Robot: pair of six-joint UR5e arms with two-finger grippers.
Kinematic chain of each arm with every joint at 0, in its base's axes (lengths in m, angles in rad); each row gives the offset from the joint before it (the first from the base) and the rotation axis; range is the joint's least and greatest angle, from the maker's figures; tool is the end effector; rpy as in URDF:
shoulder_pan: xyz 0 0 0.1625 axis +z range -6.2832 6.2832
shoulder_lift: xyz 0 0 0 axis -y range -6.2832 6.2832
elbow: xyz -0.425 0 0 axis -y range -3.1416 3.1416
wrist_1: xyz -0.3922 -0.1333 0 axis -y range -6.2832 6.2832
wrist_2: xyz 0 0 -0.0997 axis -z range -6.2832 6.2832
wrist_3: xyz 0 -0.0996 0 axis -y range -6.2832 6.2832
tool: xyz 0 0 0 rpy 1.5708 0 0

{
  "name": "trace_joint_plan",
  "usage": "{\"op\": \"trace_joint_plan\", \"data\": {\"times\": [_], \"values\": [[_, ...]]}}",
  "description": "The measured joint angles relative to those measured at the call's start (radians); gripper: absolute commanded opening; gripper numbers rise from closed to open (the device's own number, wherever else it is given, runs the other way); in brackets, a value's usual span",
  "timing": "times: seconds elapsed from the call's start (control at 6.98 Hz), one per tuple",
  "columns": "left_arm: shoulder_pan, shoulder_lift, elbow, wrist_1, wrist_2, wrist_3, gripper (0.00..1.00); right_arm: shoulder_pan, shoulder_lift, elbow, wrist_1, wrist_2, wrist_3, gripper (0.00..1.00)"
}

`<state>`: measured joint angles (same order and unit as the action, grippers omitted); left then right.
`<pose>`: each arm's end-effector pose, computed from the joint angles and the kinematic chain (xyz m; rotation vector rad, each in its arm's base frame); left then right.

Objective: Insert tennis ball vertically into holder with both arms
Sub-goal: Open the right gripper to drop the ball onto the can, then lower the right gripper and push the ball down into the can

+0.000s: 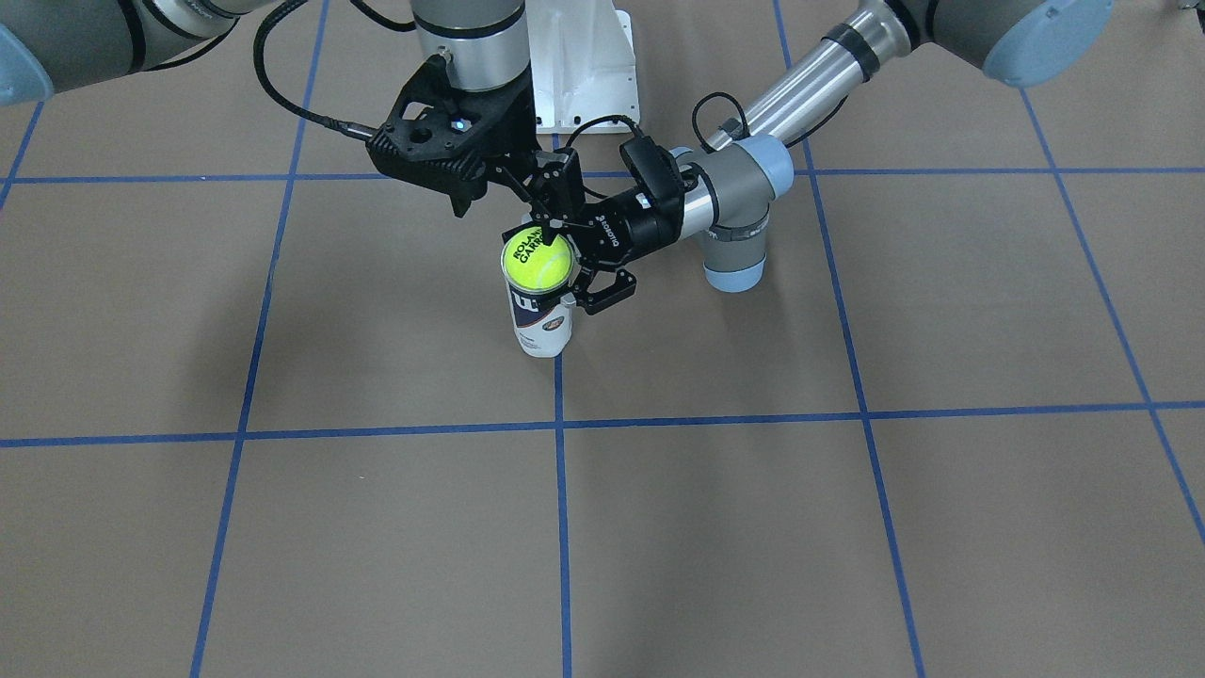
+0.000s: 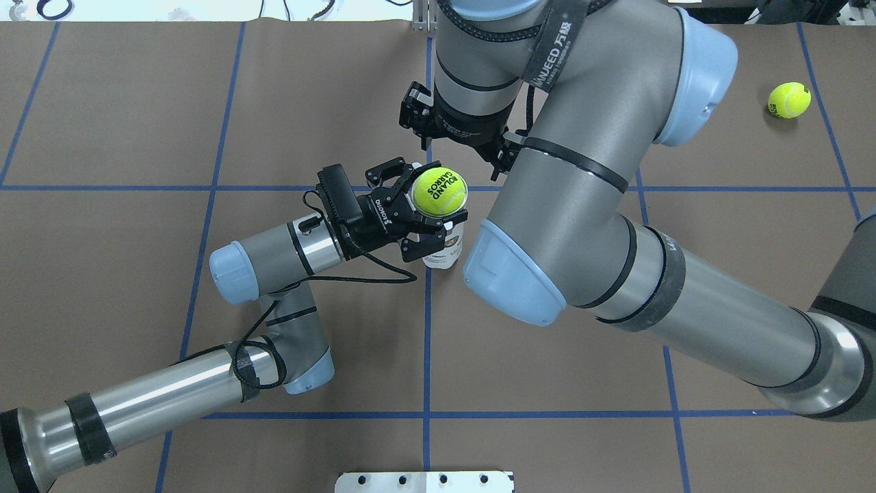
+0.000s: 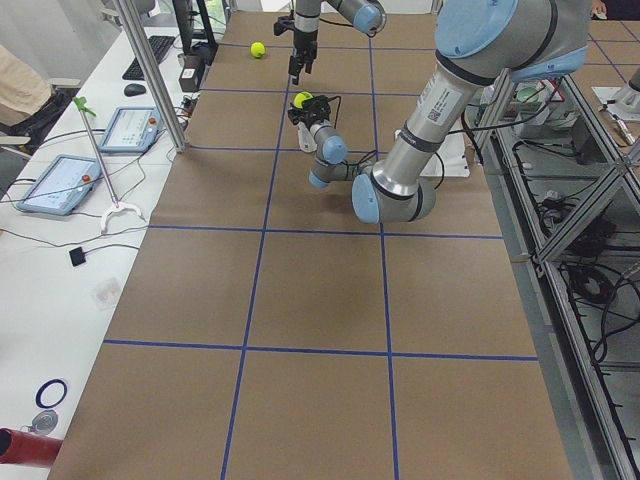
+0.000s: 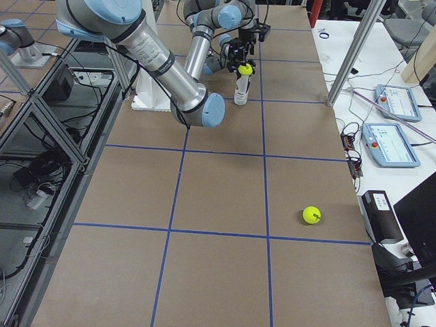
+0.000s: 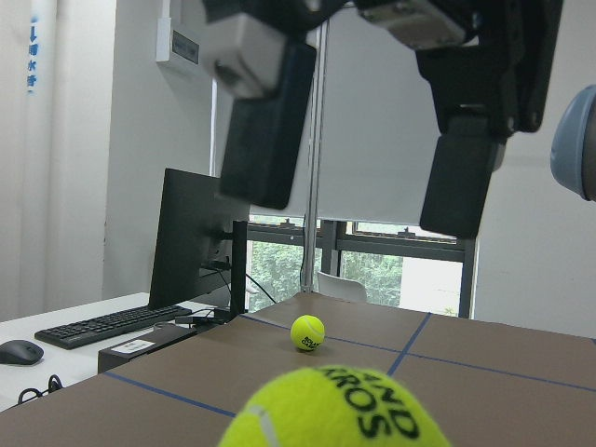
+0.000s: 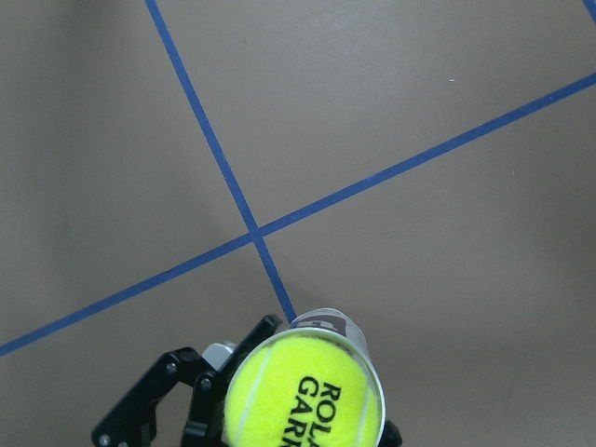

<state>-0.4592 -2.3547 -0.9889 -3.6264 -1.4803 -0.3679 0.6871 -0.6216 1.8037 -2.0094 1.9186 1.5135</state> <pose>0.5624 -0.4368 0.2448 1.7100 1.4947 0.2946 -0.4247 -0.4770 0.0485 -0.0416 -0.8133 0.4658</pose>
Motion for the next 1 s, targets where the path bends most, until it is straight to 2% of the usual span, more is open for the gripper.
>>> {"op": "trace_joint_plan", "data": {"times": [0.57, 1.0], "values": [[-0.002, 0.000, -0.003, 0.003, 0.000, 0.001, 0.99, 0.038, -0.023, 0.018, 0.000, 0.010, -0.051, 1.00], [-0.003, 0.033, -0.046, 0.006, 0.000, 0.001, 0.99, 0.063, -0.056, 0.045, 0.000, 0.021, -0.094, 1.00]]}}
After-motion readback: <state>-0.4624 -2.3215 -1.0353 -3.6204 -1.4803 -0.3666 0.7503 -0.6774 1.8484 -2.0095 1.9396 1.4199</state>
